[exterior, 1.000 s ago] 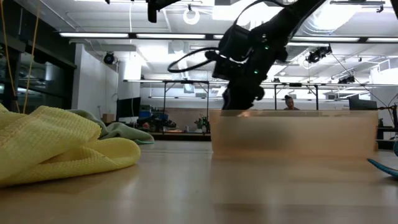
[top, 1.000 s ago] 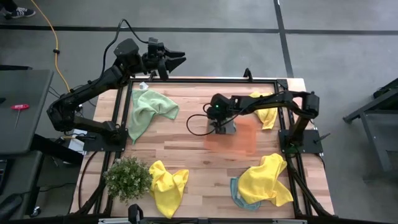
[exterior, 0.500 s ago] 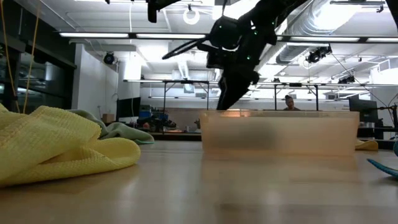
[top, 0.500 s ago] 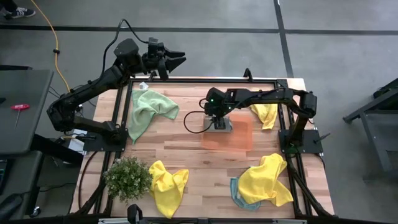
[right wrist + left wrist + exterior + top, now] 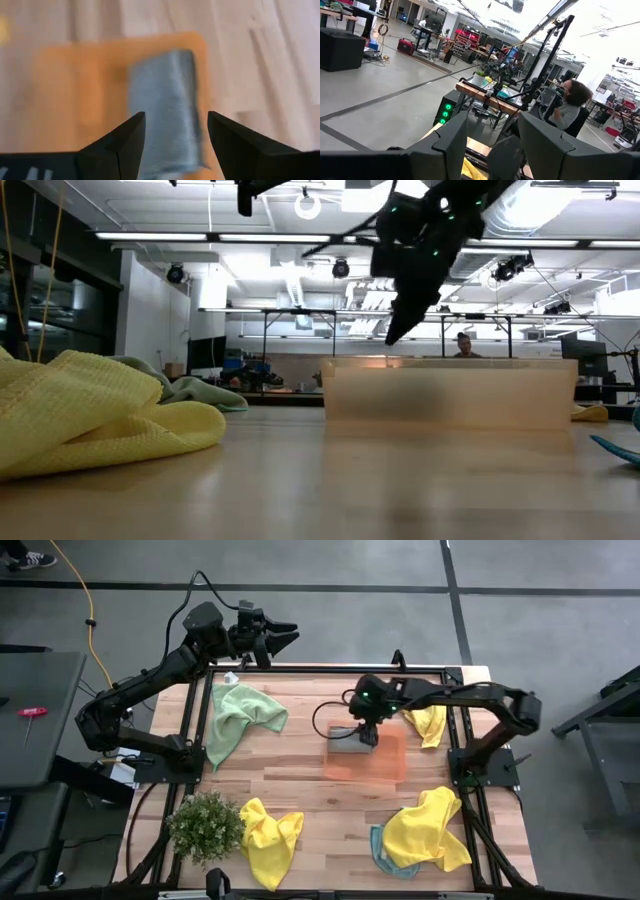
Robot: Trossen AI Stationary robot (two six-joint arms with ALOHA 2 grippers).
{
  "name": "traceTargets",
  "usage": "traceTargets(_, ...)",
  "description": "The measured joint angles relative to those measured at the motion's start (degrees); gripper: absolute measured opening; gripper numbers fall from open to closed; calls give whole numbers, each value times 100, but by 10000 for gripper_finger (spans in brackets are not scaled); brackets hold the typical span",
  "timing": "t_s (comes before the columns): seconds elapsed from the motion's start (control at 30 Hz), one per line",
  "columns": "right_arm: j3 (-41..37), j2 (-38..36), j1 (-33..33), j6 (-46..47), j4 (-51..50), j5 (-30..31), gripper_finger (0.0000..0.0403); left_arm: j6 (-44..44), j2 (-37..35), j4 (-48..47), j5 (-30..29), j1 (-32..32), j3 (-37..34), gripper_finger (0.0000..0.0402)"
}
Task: Fold microfiber towels
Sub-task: Put the gray microfiber towel into the orange bin, then fold the green microfiber towel
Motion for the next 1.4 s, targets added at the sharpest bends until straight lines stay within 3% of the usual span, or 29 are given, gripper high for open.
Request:
traceTargets(0.1,-534,-377,88,663,696,-492,201,0,-2,0,0,-2,0,164)
traceTargets(0.2,-1111,-599,245,1297,1328,-538,173,-2,-2,0,-2,0,0,164)
traceTargets(0.33,-1591,-614,460,1945,1964,-380,82,-4,-2,0,-2,-2,0,164)
traceTargets(0.43,-1802,-465,561,2225,2148,200,14,-21,-2,0,-4,-2,0,164)
traceTargets(0.63,-2003,-294,523,2689,1705,908,31,-153,-2,0,-9,-4,0,164)
traceTargets(0.8,-2048,-271,528,2564,1551,889,3,-151,-2,0,-19,-4,0,164)
traceTargets(1.13,-1146,-1136,246,1404,492,746,20,-24,-9,-98,-2,76,0,164)
traceTargets(1.23,-1034,-1542,-11,1190,189,761,21,439,-11,-1025,-76,91,175,164)
traceTargets(1.4,-1060,-2073,-544,1259,180,1003,21,1531,222,-3847,-1062,-85,805,164)
